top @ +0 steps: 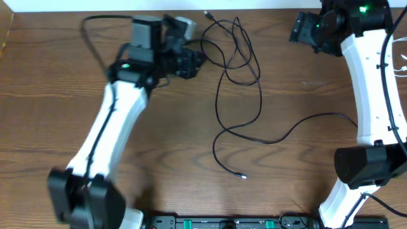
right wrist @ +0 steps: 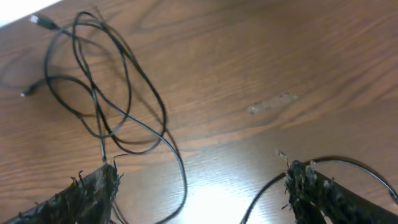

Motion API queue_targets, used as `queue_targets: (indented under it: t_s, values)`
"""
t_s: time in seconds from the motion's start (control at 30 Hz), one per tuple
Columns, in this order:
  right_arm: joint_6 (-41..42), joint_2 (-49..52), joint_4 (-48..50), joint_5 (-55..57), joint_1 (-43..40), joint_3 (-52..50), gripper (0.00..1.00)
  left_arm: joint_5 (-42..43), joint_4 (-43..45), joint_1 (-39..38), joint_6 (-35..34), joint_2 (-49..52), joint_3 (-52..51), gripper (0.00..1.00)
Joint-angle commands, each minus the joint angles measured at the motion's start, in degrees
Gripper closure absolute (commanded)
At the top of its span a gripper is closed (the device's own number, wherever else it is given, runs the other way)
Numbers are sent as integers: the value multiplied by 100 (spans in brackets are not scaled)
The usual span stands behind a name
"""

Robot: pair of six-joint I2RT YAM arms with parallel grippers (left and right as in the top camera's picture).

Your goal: Untangle cables

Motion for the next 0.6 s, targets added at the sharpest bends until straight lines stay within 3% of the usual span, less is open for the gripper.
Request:
queue_targets:
  t_s: [0.0,0.2,0.37,0.57]
  values:
    - [-243,-37,-79,44,-48,-136,16,33,817,-313,116,824,-59,41]
    - [-345,-37,-48,44,-48,-494,16,-61,1982,-645,98,1976,-59,35]
    - [-343,-37,103,37,-22,-896,16,-772,2227,-820,-761,2446,-59,29]
    - [-345,-37,282,-114,-15,-1346,16,-1147,2662,-984,-538,2802,-59,26]
